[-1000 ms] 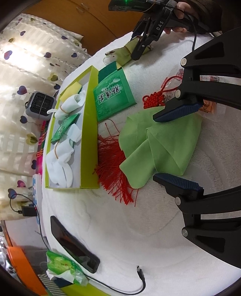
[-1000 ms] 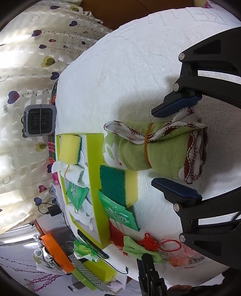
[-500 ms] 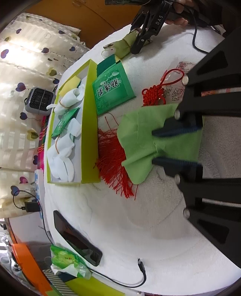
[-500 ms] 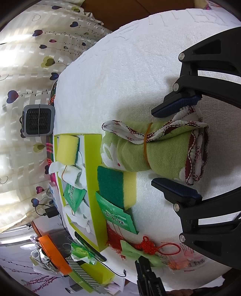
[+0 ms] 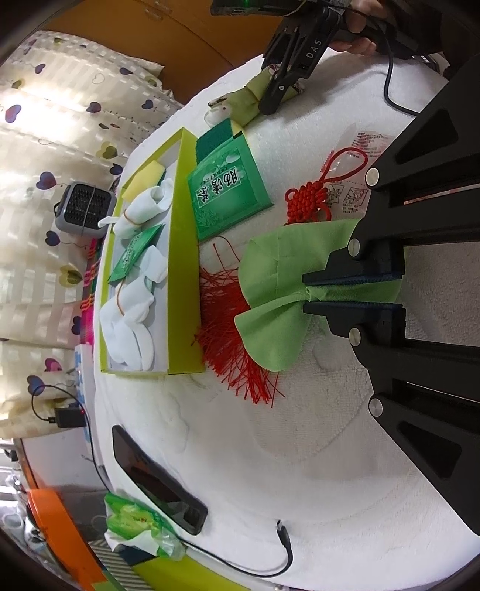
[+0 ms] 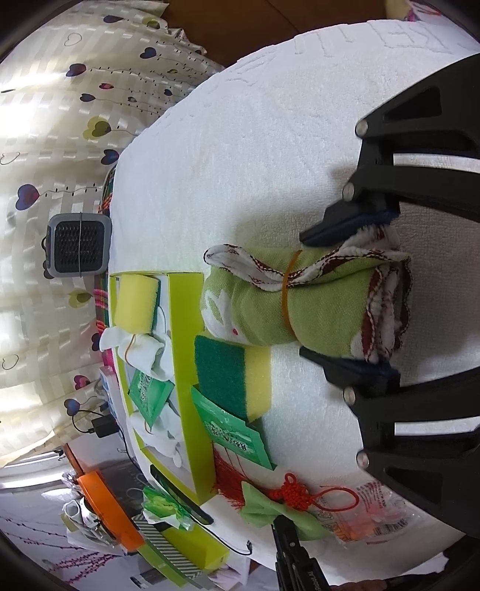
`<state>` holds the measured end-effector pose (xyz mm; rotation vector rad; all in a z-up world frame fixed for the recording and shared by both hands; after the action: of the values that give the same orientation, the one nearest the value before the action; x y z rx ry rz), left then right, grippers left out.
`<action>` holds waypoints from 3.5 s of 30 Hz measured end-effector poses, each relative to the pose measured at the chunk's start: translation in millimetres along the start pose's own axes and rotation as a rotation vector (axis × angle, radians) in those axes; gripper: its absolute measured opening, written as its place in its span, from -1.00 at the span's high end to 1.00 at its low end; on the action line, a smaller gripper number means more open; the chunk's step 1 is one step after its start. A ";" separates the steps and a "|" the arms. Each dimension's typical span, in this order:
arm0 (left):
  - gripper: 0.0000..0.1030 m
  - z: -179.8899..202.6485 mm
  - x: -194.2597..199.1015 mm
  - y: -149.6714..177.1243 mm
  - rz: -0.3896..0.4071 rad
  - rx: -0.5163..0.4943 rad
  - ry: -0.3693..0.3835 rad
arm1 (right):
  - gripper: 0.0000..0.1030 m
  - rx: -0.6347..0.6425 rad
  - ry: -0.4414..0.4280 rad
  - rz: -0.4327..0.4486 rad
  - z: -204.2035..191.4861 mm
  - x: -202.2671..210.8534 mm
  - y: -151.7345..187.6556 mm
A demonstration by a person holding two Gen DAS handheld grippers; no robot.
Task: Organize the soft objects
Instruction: 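Close the left tool on the light green cloth while the right tool grasps the rolled towel, then carry the green cloth with the left tool while the right tool carries the rolled towel to the box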
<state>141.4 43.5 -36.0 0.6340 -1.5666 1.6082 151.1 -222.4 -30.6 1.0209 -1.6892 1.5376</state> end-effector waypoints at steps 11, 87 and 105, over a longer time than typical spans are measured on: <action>0.86 3.1 13.4 -7.0 0.046 -0.002 0.008 | 0.22 -0.010 -0.002 0.018 1.5 4.1 -1.3; 0.86 -13.0 -1.1 -136.7 0.183 -0.052 0.033 | 0.28 0.079 -0.106 0.091 -75.5 -11.0 -112.5; 0.86 -25.3 -44.4 -157.5 0.144 -0.005 0.025 | 0.28 0.052 -0.096 0.012 -91.0 -61.8 -140.8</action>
<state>297.9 48.6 17.8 0.5062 -1.6286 1.7107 299.2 -126.8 -1.4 1.1298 -1.7307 1.5705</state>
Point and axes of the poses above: each gripper's, at about its wrist camera, not at the fingertips, and x roughly against the way its jaws point, z to its right, y to its underside, the point moved 6 cm from there along -x, roughly the way its jaws point, and after that the axes turned 5 degrees about -x, right-handed, at the moved point
